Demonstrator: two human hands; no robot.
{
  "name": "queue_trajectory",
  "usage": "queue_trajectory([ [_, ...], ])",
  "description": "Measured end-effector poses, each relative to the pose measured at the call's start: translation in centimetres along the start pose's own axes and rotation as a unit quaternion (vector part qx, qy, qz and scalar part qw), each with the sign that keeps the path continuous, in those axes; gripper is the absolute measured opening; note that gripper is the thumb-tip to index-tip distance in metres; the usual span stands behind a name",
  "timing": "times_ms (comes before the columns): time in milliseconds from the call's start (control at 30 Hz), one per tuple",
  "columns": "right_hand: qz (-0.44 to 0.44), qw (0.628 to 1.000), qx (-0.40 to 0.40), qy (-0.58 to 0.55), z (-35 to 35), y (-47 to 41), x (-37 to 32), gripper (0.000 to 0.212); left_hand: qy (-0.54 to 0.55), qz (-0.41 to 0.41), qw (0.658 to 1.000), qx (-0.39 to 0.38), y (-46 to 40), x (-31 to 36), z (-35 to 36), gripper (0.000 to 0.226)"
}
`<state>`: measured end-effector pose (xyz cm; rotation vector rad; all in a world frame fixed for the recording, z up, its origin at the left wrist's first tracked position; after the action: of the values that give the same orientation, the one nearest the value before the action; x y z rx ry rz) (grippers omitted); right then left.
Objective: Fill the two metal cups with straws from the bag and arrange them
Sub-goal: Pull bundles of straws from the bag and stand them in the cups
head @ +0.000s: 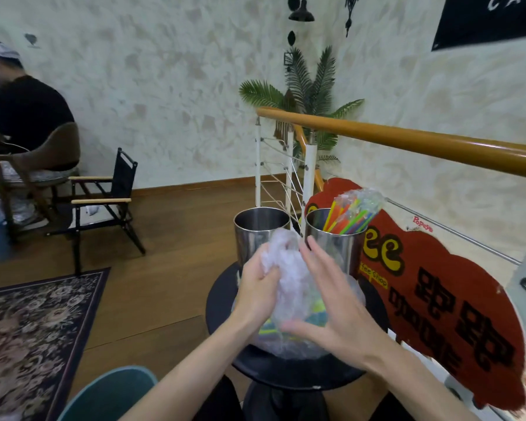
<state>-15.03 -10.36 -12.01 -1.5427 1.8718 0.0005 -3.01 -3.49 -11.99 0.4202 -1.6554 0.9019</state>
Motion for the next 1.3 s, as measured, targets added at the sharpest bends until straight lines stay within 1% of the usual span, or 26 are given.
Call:
queue_trajectory([
  [33,-0.014,0.999,-0.014,0.034,0.9,-0.3,0.1,0.098,-0.003,0.001,1.000,-0.015,-0.1,0.0,0.1,0.056],
  [67,-0.029,0.998,-0.001,0.062,1.4,-0.6,0.3,0.089,-0.003,0.001,0.999,-0.040,0.0,0.2,0.4,0.060],
  [167,-0.028,0.989,0.135,0.051,0.5,-1.3,1.6,0.048,0.034,-0.011,0.992,-0.124,0.6,-0.1,1.7,0.059],
  [200,-0.012,0.985,0.170,0.035,-0.3,-1.5,2.0,0.034,0.045,-0.016,0.987,-0.154,1.1,-0.2,2.1,0.058],
  [233,-0.001,0.983,0.180,0.017,-0.7,-1.7,2.0,0.025,0.041,-0.016,0.982,-0.183,1.5,-0.6,2.4,0.060],
  [300,0.023,0.987,0.156,-0.006,-0.8,-1.9,1.9,0.021,0.004,0.011,0.973,-0.232,2.5,-1.1,2.8,0.065],
  [367,0.052,0.993,0.104,-0.022,0.1,-2.0,2.0,0.019,-0.063,0.051,0.970,-0.230,2.9,-1.9,2.5,0.059],
  [433,0.063,0.994,0.010,-0.083,1.6,-2.1,2.2,0.017,-0.108,0.081,0.969,-0.209,2.7,-2.6,1.5,0.048],
  [500,0.074,0.981,-0.092,-0.156,2.6,-1.9,2.3,0.007,-0.115,0.110,0.967,-0.198,2.3,-2.9,0.5,0.038],
  [533,0.089,0.976,-0.105,-0.170,2.5,-1.8,2.8,0.014,-0.125,0.135,0.966,-0.183,2.1,-2.7,0.0,0.036],
  [567,0.098,0.978,-0.078,-0.166,1.9,-1.8,3.5,0.020,-0.135,0.158,0.966,-0.156,1.8,-2.5,-0.8,0.036],
  [633,0.088,0.993,0.041,-0.070,-0.4,-2.0,4.5,0.028,-0.154,0.176,0.968,-0.090,0.9,-2.4,-2.5,0.036],
  [667,0.080,0.995,0.062,-0.014,-0.9,-2.1,4.9,0.038,-0.158,0.174,0.970,-0.063,0.5,-2.7,-3.4,0.035],
  [700,0.083,0.995,0.036,0.032,-0.8,-2.3,5.5,0.050,-0.163,0.172,0.971,-0.043,0.0,-3.0,-4.2,0.036],
  [733,0.098,0.992,-0.026,0.068,0.0,-2.5,6.2,0.062,-0.175,0.168,0.970,-0.033,-0.3,-3.3,-4.7,0.038],
  [800,0.120,0.972,-0.145,0.140,1.8,-2.5,7.5,0.086,-0.208,0.132,0.968,-0.048,-0.8,-4.5,-5.2,0.035],
  [833,0.121,0.960,-0.180,0.176,2.4,-2.4,8.1,0.092,-0.224,0.102,0.967,-0.061,-1.1,-5.3,-5.3,0.033],
  [900,0.122,0.946,-0.208,0.218,2.9,-2.2,8.9,0.095,-0.238,0.053,0.967,-0.069,-1.4,-6.5,-5.4,0.031],
  [1000,0.128,0.948,-0.221,0.190,2.6,-1.8,9.2,0.100,-0.250,0.001,0.965,-0.079,-1.4,-7.3,-5.6,0.022],
  [1033,0.131,0.947,-0.229,0.181,2.3,-1.6,9.0,0.100,-0.263,-0.029,0.960,-0.093,-1.4,-8.1,-5.5,0.031],
  [1100,0.147,0.941,-0.250,0.173,1.8,-1.1,9.2,0.096,-0.263,-0.107,0.946,-0.157,-1.2,-9.8,-4.7,0.058],
  [1133,0.155,0.937,-0.259,0.175,1.5,-0.7,9.6,0.089,-0.239,-0.152,0.941,-0.186,-1.0,-10.8,-4.1,0.067],
  [1167,0.167,0.933,-0.263,0.177,1.2,-0.3,10.3,0.080,-0.205,-0.184,0.940,-0.203,-1.0,-11.6,-3.5,0.068],
  [1233,0.185,0.932,-0.268,0.157,0.5,0.5,11.4,0.053,-0.182,-0.173,0.943,-0.220,-1.0,-11.4,-1.9,0.046],
  [1267,0.184,0.936,-0.262,0.146,0.1,0.9,11.7,0.034,-0.201,-0.144,0.942,-0.229,-1.3,-11.1,-1.3,0.033],
  [1300,0.176,0.942,-0.249,0.140,-0.4,1.2,11.8,0.023,-0.218,-0.121,0.939,-0.235,-1.5,-11.0,-0.6,0.026],
])
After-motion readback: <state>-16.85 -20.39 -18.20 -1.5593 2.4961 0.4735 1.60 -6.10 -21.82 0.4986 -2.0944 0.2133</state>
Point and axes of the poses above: each hand's wrist, its own y-axis away from the middle knuckle, its own z-axis out of the palm, x = y × z, the point moved 7 cm from there along -y, towards the middle knuckle, and after that the axes turned 3 degrees about z, right-handed, at the moved point
